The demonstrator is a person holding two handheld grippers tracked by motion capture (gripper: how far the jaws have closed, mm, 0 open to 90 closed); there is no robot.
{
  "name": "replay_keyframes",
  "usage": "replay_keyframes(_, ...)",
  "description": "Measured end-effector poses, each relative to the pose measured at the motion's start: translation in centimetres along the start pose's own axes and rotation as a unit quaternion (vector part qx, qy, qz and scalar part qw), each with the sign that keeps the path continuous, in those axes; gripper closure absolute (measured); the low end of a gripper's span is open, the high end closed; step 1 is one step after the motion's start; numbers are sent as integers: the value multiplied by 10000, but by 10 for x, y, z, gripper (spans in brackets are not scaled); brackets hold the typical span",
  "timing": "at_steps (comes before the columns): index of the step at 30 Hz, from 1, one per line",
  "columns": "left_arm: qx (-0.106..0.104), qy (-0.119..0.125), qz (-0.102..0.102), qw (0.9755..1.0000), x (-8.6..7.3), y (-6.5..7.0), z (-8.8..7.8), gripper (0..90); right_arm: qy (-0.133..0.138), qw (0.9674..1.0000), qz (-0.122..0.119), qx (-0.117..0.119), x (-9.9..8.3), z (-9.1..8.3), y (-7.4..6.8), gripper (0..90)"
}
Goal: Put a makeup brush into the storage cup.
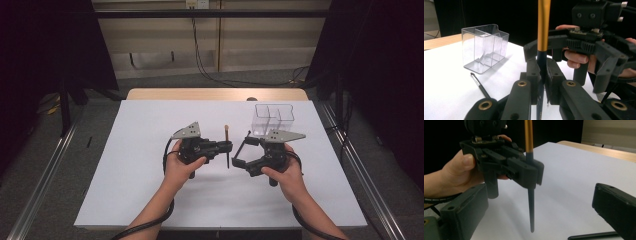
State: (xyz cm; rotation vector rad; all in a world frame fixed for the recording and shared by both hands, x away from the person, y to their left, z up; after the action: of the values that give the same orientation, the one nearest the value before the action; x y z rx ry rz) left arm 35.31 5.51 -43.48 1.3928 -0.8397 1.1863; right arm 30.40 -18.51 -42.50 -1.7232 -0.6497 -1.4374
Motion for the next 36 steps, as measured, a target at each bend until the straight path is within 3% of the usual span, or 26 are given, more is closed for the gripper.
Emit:
replay_keyframes(10,8,-43,35,10000,1,1,1,830,112,9999,37,-116,16,2,-1,0)
replay_keyframes(15,13,-47,55,10000,2,1,2,830,170,9998,-44,-68,24,4,-4,57)
replay_keyframes(21,23,-76,69,9999,3,2,2,830,285,9995,-102,73,30,7,-9,257)
replay_keyframes(30,12,-91,120,9999,2,3,3,830,313,9993,-161,98,30,12,-10,561)
replay_keyframes(36,-19,-90,154,9998,2,4,4,831,269,9994,-166,108,30,16,-11,670)
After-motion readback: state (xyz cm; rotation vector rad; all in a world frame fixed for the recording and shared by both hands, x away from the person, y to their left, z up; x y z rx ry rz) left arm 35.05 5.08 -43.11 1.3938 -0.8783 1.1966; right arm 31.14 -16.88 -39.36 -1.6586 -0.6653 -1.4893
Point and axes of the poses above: each handheld gripper's, and its own axes: z roughly forward along the jaws, x roughly out of its top, y roughly to its right, the point moved 1 cm from there along z, roughly forward along the jaws, and after that the axes turned 14 degrees about y, right-handed, at the moved point
